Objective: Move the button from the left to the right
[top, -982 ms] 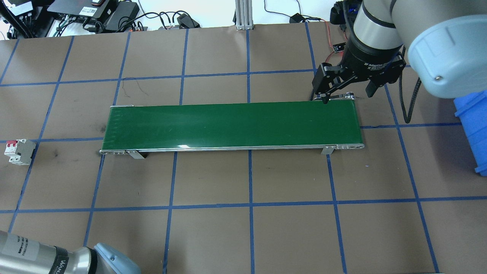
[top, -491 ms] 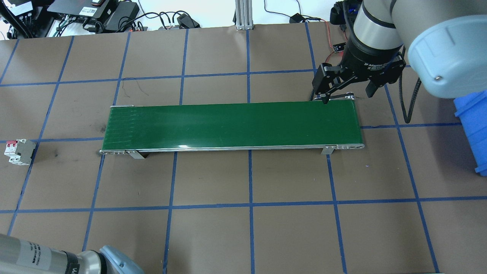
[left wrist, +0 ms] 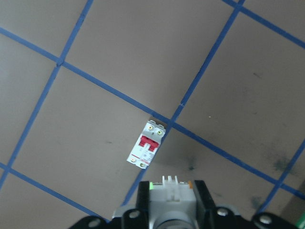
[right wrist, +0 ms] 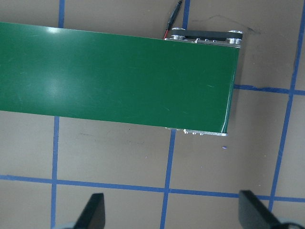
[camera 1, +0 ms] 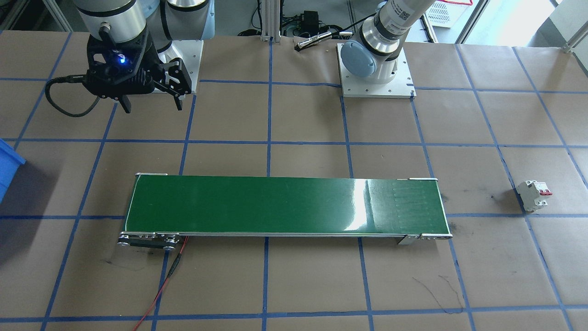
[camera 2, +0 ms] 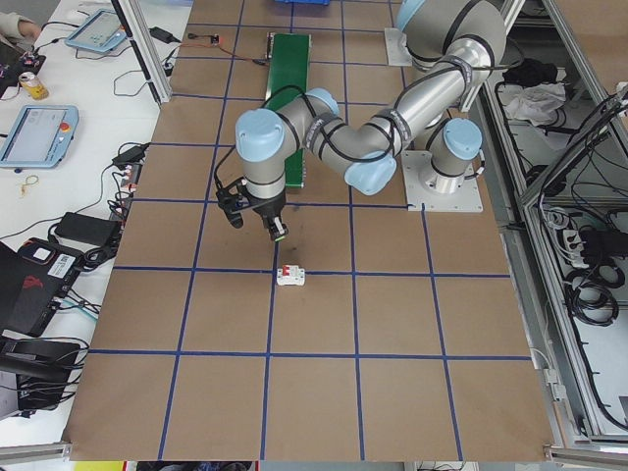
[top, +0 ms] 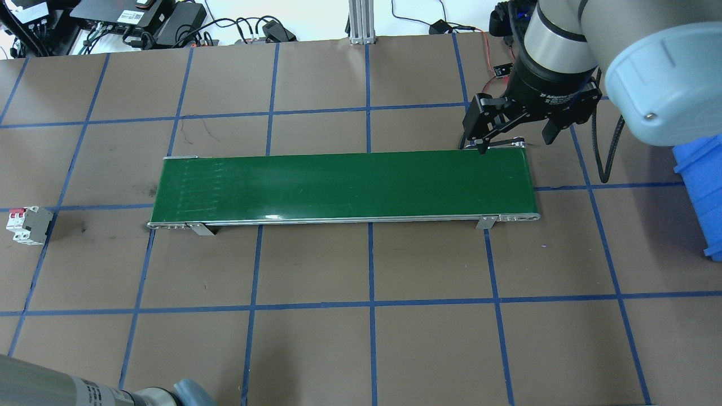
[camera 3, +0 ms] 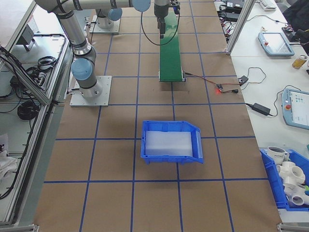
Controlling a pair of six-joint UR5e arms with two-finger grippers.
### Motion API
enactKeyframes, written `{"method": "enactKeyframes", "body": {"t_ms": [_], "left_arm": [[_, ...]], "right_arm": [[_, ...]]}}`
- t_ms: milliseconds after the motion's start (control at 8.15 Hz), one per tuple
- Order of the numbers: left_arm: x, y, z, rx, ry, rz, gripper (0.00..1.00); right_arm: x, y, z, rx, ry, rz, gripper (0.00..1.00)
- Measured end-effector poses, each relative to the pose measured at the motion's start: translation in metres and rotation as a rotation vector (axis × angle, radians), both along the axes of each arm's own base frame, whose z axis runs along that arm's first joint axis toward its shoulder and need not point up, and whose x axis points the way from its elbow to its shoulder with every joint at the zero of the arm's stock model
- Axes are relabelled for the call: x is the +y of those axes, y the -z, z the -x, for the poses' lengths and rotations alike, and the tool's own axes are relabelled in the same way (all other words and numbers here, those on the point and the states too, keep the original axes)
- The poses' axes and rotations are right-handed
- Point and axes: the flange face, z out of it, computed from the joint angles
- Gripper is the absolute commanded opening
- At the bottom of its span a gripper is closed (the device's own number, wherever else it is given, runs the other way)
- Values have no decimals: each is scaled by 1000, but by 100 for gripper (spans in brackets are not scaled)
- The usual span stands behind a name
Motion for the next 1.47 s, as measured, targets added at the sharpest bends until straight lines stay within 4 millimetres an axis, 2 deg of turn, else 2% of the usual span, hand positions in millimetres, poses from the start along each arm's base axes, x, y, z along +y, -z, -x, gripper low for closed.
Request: {"method": "enactKeyframes", "body": {"t_ms": [123, 368, 491, 736, 859, 982, 1227, 1472], "left_arm": [[-15, -3, 35, 13, -99, 0, 23], [-38, 7, 93, 39, -263, -18, 23], [-47, 14, 121, 47, -350, -30, 23], [-59, 25, 191, 50, -558, -55, 23], [-59, 35, 223, 50, -635, -74, 23], [-54, 52, 246, 60, -716, -104, 23], [-43, 93, 275, 86, -882, -131, 23], [-34, 124, 313, 89, -960, -66, 23]], "right_arm": [[0, 0, 0, 1, 0, 0, 100], [0, 0, 0, 1, -5, 0, 100], [0, 0, 0, 1, -6, 0, 100], [0, 0, 0, 0, -6, -1, 100], [0, 0, 0, 0, -6, -1, 100], [0, 0, 0, 1, -6, 0, 100], [0, 0, 0, 1, -6, 0, 100], [0, 0, 0, 1, -6, 0, 100]]}}
